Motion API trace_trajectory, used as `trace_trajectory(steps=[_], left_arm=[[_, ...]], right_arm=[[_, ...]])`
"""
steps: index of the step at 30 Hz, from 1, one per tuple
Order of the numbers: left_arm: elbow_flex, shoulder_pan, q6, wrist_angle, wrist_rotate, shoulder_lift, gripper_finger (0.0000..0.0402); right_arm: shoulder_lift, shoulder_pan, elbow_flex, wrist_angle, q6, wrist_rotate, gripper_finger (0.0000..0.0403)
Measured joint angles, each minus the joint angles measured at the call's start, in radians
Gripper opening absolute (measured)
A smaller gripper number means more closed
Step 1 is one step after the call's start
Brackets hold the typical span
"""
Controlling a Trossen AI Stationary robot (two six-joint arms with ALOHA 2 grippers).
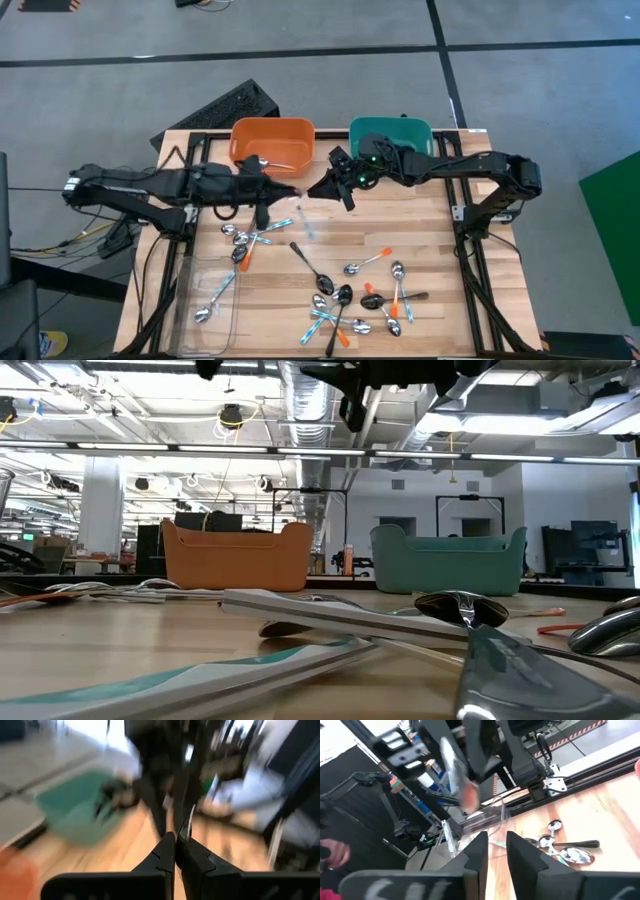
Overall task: Sort silverware by color (type)
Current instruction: Put the green spoon into the transparent bin, then put the black spoon into the blue bin
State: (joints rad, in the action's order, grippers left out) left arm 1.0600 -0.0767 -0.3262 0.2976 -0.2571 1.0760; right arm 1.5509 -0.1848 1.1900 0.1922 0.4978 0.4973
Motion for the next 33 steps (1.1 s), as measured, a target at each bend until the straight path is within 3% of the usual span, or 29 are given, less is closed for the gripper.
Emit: trace_trajectory(steps=[2, 5, 7, 11, 16, 21, 26, 33], left_arm=[[0.081, -0.010, -0.036, 0.226, 0.075, 0.006, 0.0000], [0.143, -0.027, -0.142, 0.525, 0.336, 0.005, 0.0000], [0.142, -0.069, -0.252, 0.679, 0.456, 0.002, 0.0000], [0.100, -0.208, -0.468, 0.856, 0.515, -0.008, 0.0000], [-0.021, -0.391, -0.701, 0.811, 0.473, -0.006, 0.0000], [-0.141, -0.486, -0.897, 0.716, 0.463, -0.005, 0.0014], [-0.207, -0.520, -1.001, 0.671, 0.506, -0.005, 0.0062], [-0.207, -0.508, -1.043, 0.680, 0.503, -0.019, 0.0137]], right_arm=[[0.000, 0.001, 0.000, 0.008, 0.017, 0.001, 0.0101], [0.000, 0.002, 0.000, 0.009, 0.052, 0.002, 0.0106], [0.000, -0.001, 0.000, -0.003, 0.059, 0.002, 0.0106], [0.000, -0.002, 0.000, -0.034, 0.060, 0.001, 0.0106], [0.000, 0.005, 0.000, -0.092, 0.060, 0.000, 0.0106], [0.000, 0.014, 0.000, -0.110, 0.061, 0.000, 0.0106], [0.000, 0.007, 0.000, -0.110, 0.061, -0.001, 0.0107], [0.000, -0.010, 0.000, -0.117, 0.109, -0.002, 0.0107]])
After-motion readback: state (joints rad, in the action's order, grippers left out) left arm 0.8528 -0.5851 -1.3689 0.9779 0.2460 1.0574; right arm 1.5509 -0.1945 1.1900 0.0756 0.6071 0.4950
